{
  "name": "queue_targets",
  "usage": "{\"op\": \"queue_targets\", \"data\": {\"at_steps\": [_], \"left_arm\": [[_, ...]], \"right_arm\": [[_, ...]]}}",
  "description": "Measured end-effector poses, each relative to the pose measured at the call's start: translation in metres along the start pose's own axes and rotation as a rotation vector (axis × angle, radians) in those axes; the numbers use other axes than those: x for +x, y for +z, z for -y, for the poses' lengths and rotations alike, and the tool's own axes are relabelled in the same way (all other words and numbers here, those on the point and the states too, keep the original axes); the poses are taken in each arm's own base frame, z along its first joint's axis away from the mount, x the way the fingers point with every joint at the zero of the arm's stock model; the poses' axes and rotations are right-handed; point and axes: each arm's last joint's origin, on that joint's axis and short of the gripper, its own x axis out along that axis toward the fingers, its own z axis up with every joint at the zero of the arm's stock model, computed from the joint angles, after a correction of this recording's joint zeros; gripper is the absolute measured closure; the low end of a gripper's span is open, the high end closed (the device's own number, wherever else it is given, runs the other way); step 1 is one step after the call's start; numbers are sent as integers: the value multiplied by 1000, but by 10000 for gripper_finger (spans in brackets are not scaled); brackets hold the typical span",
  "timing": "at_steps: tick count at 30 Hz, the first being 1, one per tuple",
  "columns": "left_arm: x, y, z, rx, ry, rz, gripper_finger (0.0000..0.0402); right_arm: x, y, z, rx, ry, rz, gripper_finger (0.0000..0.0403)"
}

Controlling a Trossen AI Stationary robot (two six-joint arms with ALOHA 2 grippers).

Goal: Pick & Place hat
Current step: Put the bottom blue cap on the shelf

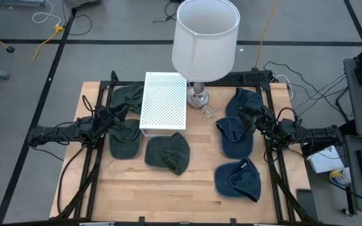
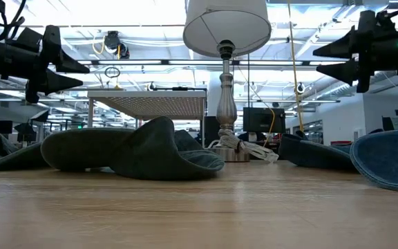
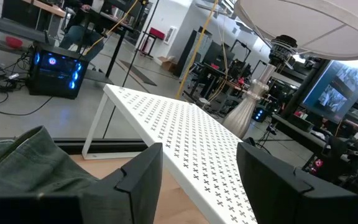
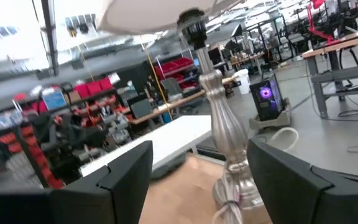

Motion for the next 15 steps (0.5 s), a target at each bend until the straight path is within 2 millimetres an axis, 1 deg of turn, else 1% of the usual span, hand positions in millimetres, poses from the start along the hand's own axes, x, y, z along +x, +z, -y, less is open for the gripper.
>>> {"op": "queue_targets", "data": {"at_steps": [2,4,8,11,15], "left_arm": [[0,0,0,0,0,0,192],[0,0,0,0,0,0,192],[0,0,0,0,0,0,192],[0,0,0,0,0,0,192],[0,0,0,0,-1,-1,192]], "right_arm": [[0,1,0,5,-1,4,149],[1,0,-1,-33,-14,-33,149],[5,28,-9,-29,-59,-20,149],[10,42,-18,-78,-73,-80,149],[20,71,-33,-136,-91,-149,149]]}}
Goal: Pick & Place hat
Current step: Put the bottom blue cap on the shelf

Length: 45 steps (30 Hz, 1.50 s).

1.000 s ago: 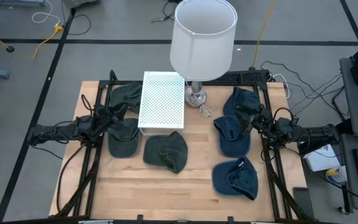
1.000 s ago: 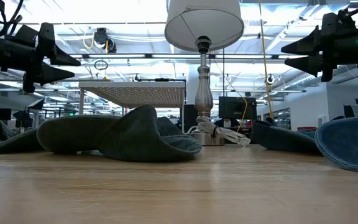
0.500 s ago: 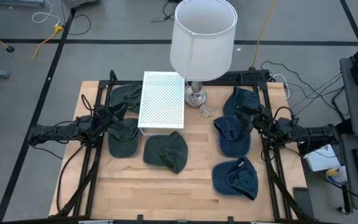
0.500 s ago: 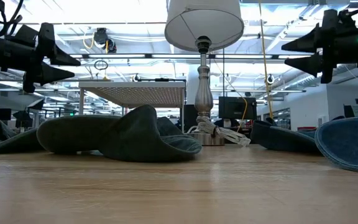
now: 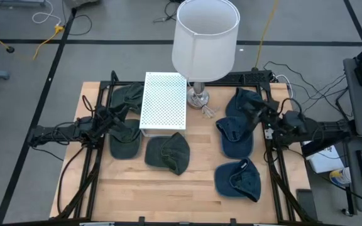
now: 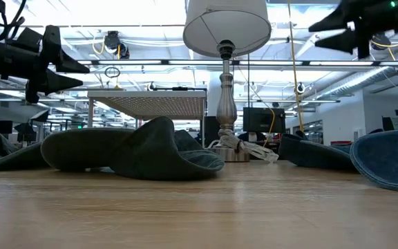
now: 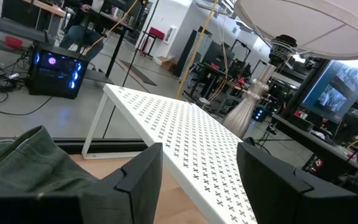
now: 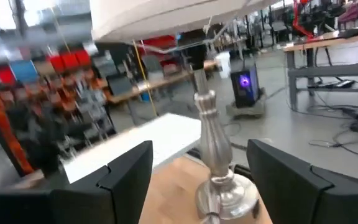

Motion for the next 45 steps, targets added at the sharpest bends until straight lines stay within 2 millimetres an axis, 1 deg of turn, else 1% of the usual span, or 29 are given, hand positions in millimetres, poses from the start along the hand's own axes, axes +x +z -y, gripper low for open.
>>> {"op": "queue_targets", "data": {"at_steps": [2,6,10,14,17,25,29,33,37,40,45], "left_arm": [[0,0,0,0,-1,-1,192],[0,0,0,0,-2,-1,192],[0,0,0,0,-3,-1,192],[0,0,0,0,-2,-1,192],[0,0,0,0,-2,-1,192],[0,0,0,0,-2,-1,192],[0,0,0,0,-2,-1,192],[0,0,0,0,-2,-1,192],[0,0,0,0,-3,-1,192],[0,0,0,0,-2,-1,192],[0,0,0,0,-2,-1,192]], "right_arm": [[4,11,-7,-60,-15,-69,149],[13,39,-22,-142,-42,-176,149],[22,61,-37,-140,-37,-306,149],[32,71,-50,-74,-47,-475,149],[38,74,-60,-8,-53,-625,149],[50,63,-81,110,-98,-1125,149],[53,51,-87,136,-113,-1350,149],[54,40,-90,140,-140,-1524,149],[53,34,-87,86,-217,-1603,149],[53,33,-87,57,-219,-1611,149],[46,25,-101,-17,-168,-1644,149]]}}
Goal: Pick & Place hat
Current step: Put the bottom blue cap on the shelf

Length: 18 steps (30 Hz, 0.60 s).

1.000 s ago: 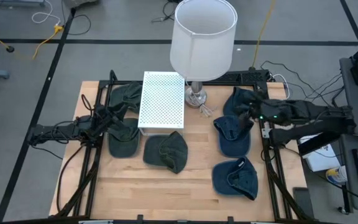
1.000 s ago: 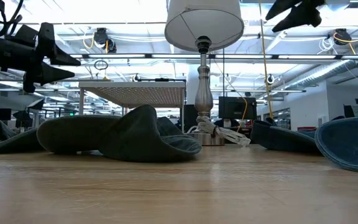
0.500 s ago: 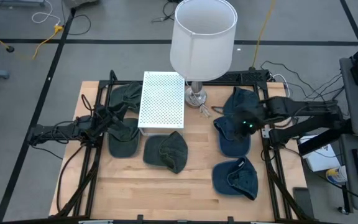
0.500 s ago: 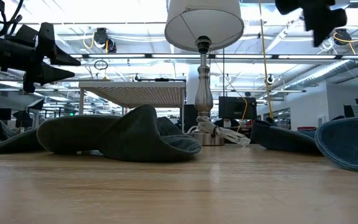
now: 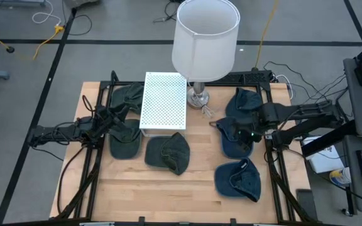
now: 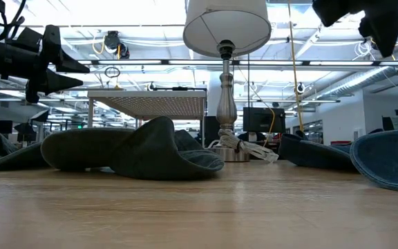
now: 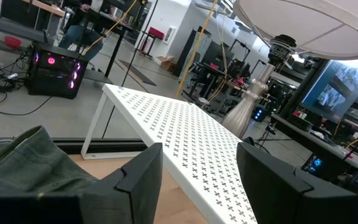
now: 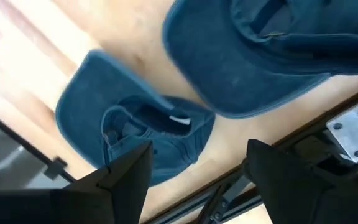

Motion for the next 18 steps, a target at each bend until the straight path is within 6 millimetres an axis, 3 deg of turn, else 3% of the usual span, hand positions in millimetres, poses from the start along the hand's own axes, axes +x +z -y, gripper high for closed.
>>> {"op": "queue_targets", "data": {"at_steps": [12,18], "left_arm": [[0,0,0,0,0,0,192],[0,0,0,0,0,0,192]], "right_arm": [[27,-38,-49,-115,-75,-58,149],[24,-58,-81,-189,-82,-14,149]]}}
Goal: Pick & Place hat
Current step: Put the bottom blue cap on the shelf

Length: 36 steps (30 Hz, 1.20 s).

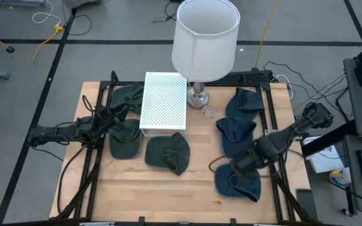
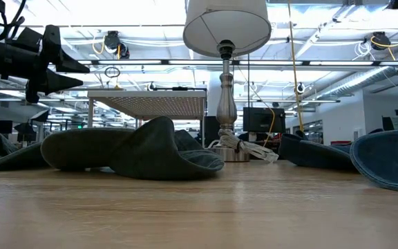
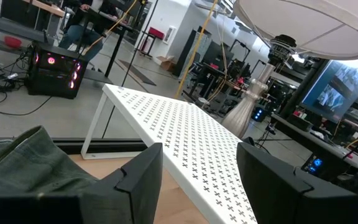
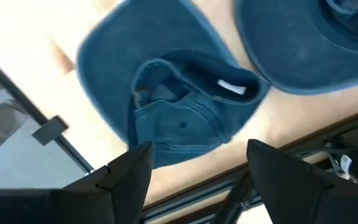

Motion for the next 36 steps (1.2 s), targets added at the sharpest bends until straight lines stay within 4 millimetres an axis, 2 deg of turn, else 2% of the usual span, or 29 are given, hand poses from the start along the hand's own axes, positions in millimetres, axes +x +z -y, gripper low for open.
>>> {"op": "queue_targets", "data": {"at_steps": [12,19,24,27,36], "left_arm": [[0,0,0,0,0,0,192],[0,0,0,0,0,0,192],[0,0,0,0,0,0,192],[0,0,0,0,0,0,192],[0,0,0,0,0,0,192]], "right_arm": [[-13,-21,-61,-130,52,13,149],[-18,-26,-84,-169,86,23,149],[3,-27,-99,-196,26,5,149],[19,-26,-112,-273,10,9,149],[51,-25,-140,-487,-57,211,149]]}}
